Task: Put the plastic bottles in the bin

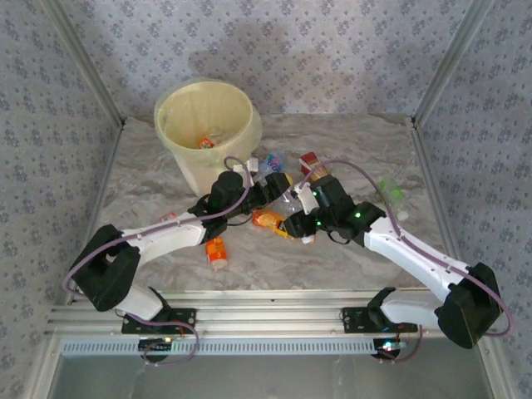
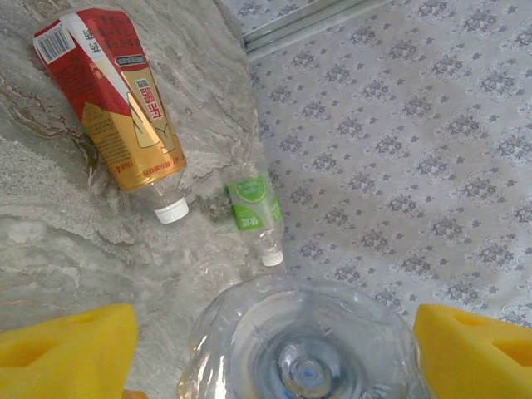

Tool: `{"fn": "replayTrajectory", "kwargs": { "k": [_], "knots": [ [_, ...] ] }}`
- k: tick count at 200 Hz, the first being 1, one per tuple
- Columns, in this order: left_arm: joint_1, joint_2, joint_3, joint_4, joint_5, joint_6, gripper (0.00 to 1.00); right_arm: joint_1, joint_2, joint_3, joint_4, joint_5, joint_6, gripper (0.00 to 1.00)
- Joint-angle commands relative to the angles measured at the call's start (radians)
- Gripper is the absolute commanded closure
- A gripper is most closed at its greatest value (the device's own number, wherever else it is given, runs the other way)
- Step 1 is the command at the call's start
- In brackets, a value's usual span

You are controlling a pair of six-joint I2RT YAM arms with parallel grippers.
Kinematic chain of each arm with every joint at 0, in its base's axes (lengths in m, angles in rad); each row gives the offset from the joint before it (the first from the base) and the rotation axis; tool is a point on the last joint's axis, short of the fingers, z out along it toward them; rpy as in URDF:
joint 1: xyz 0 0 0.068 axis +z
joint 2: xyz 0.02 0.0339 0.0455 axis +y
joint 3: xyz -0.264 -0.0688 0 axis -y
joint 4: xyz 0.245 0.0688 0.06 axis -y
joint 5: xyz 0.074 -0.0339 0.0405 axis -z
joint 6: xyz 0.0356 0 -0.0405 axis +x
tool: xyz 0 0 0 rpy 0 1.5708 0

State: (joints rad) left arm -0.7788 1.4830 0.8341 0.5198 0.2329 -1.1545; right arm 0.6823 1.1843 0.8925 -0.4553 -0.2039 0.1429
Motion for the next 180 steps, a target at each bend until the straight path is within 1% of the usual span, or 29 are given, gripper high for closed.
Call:
{"fn": "replayTrajectory", "kwargs": {
  "k": [1,31,65,97,123,146,164,180],
  "knots": [
    [0.000,0.011,0.042,0.009,0.037,-0.002,0.20,0.009,-0.012,0.012,-0.012,0.041,0.014,0.46],
    [-0.002,0.005,0.048,-0.015,0.037,0.015,0.28,0.011,-0.006,0.020,-0.014,0.052,0.024,0.46],
    [-0.004,-0.013,0.062,-0.059,0.037,0.046,0.44,0.012,0.001,0.028,-0.019,0.053,0.034,0.44],
    [-0.006,-0.033,0.075,-0.102,0.036,0.074,0.50,0.017,0.006,0.038,-0.019,0.058,0.043,0.43],
    [-0.006,-0.048,0.095,-0.151,0.032,0.106,0.51,0.025,-0.003,0.039,-0.011,0.055,0.050,0.35],
    [0.005,-0.080,0.138,-0.254,0.019,0.167,0.51,0.028,-0.037,0.023,0.007,0.048,0.059,0.23],
    [0.020,-0.104,0.188,-0.353,0.013,0.226,0.51,0.029,-0.082,0.002,0.025,0.033,0.064,0.17],
    [0.038,-0.113,0.245,-0.428,0.020,0.277,0.51,0.029,-0.130,-0.019,0.041,0.017,0.066,0.14]
  ]
}}
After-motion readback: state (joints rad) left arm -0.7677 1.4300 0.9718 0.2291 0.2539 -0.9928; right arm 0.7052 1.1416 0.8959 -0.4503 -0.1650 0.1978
